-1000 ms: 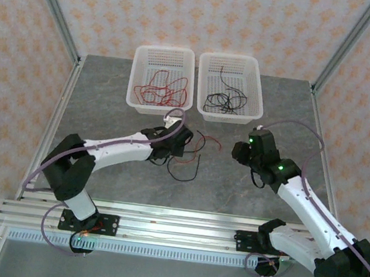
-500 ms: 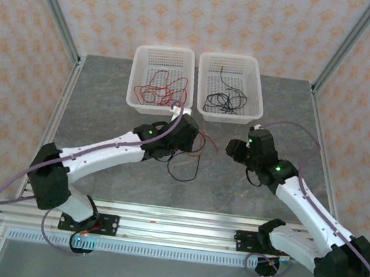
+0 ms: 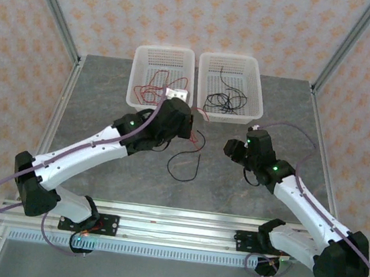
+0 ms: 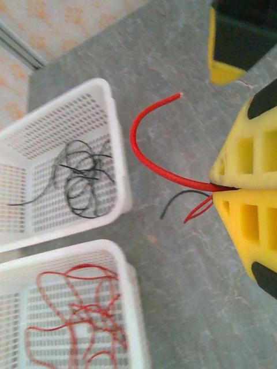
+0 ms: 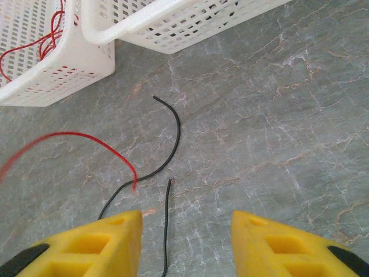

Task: Untangle the cables

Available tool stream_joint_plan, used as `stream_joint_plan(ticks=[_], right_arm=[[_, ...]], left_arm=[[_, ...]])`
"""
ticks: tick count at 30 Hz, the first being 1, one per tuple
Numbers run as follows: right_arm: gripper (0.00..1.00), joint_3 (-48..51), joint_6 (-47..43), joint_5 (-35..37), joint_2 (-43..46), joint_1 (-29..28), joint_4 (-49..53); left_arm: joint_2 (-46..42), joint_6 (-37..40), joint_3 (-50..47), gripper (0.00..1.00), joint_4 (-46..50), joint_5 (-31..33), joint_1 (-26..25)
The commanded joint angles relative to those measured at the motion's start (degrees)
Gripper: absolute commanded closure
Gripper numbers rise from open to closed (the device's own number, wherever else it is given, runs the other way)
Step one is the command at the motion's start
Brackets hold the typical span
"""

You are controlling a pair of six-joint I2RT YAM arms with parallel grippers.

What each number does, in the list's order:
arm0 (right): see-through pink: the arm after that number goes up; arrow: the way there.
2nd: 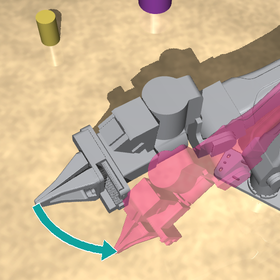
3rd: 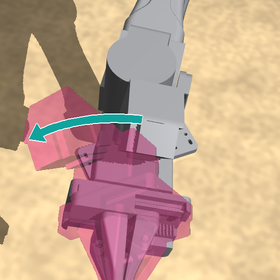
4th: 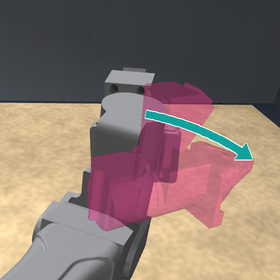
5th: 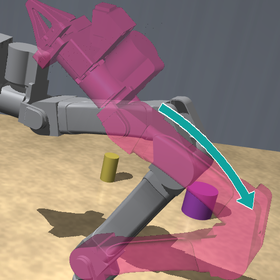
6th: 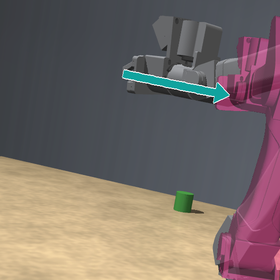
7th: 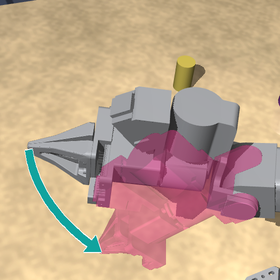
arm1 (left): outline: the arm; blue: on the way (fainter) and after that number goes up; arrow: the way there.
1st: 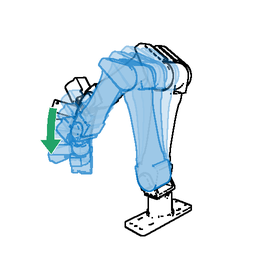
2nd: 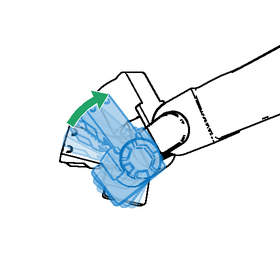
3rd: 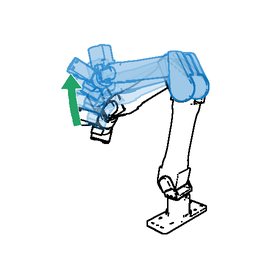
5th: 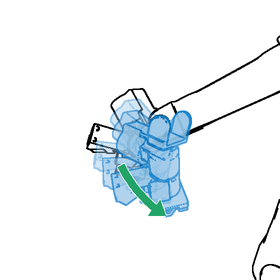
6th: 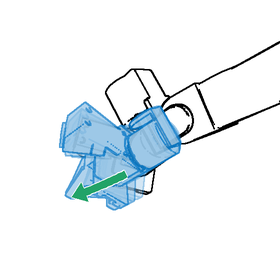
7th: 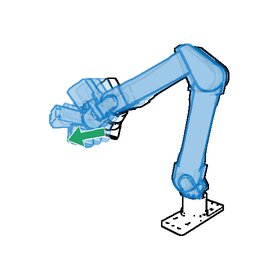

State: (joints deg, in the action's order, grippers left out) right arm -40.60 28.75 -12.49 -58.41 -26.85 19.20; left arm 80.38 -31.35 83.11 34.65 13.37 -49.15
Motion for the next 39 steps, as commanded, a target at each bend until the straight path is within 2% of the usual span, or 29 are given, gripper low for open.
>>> stream_joint_plan(ticks=[1, 6, 13, 20, 26, 34, 39], right_arm=[[0.56, 0.7, 0.0, 0.2, 0.8, -0.3, -0.6], [0.56, 0.6, -1.4, 0.4, 1.1, -0.3, 0.9], [0.56, -0.9, -2.2, 1.7, 1.7, -0.3, 2.6], [0.56, -1.2, -1.9, 1.5, 1.2, -0.3, 2.4], [0.56, 0.3, -0.8, 0.8, 0.9, -0.3, 1.5], [0.56, 2.3, 0.2, 1.2, 2.4, -0.3, 2.2], [0.56, 3.6, 1.2, 1.4, 3.7, -0.3, 2.6]], left_arm=[[1.7, 3.2, 8.7, 1.0, 6.4, 6.5, -0.3], [5.9, 6.5, 20.2, 1.0, 12.5, 13.3, 1.6], [10.1, 12.7, 28.1, 1.0, 10.0, 13.5, 9.1], [14.6, 18.4, 28.7, 1.0, -1.2, 13.1, 15.5], [19.6, 20.7, 28.3, 1.0, -7.8, 15.4, 19.3], [27.9, 20.2, 27.0, 1.0, -13.6, 17.2, 25.1], [34.2, 17.1, 25.4, 1.0, -15.7, 14.7, 28.8]])
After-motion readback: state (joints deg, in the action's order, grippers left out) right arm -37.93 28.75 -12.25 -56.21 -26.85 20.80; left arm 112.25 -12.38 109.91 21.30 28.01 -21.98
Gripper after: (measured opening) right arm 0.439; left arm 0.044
